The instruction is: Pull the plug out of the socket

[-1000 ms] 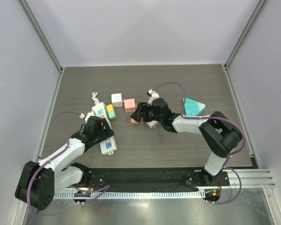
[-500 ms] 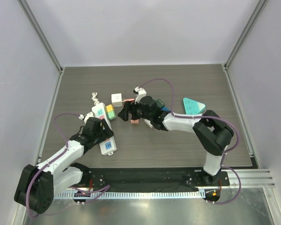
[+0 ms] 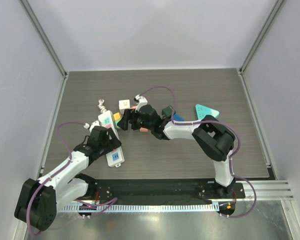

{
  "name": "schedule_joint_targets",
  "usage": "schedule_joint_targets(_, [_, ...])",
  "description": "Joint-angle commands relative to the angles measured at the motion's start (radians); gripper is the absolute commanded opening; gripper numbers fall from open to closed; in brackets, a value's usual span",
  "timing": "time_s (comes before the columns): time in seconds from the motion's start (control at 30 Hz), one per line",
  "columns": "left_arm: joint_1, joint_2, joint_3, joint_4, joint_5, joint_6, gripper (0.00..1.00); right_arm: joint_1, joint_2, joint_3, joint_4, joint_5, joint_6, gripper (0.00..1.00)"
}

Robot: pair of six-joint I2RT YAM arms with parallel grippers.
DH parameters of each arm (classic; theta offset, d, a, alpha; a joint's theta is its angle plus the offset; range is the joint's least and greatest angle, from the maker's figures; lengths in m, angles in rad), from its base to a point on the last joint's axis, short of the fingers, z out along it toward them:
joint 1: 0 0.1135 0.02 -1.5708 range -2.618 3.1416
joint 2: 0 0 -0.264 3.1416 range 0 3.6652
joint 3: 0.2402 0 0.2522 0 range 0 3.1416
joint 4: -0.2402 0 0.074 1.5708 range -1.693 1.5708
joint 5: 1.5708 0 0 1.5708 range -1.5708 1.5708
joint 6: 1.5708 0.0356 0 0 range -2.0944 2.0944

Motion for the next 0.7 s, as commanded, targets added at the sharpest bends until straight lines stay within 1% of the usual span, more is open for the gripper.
schedule_joint_targets(0.0, [0.004, -0.017, -0.019, -0.036, 0.033, -0.023, 0.00, 0.008, 0.030, 0.042, 0.076, -0.001, 0.053, 0.85])
schedule_joint_targets(0.17, [0.004, -0.034, -0.020, -0.041, 0.036, -0.026, 0.00, 0.009, 0.063, 0.052, 0.100, -0.028, 0.075, 0.82])
schedule_joint_targets(0.3, [0.004, -0.035, -0.025, -0.039, 0.037, -0.028, 0.00, 0.009, 0.085, 0.071, 0.103, -0.033, 0.082, 0.77])
schedule_joint_targets(0.37, [0.004, -0.037, -0.030, -0.038, 0.039, -0.032, 0.00, 0.009, 0.099, 0.075, 0.107, -0.036, 0.093, 0.76])
schedule_joint_targets(0.67, [0.004, -0.048, -0.028, -0.042, 0.047, -0.038, 0.00, 0.009, 0.169, 0.123, 0.170, -0.076, 0.153, 0.64])
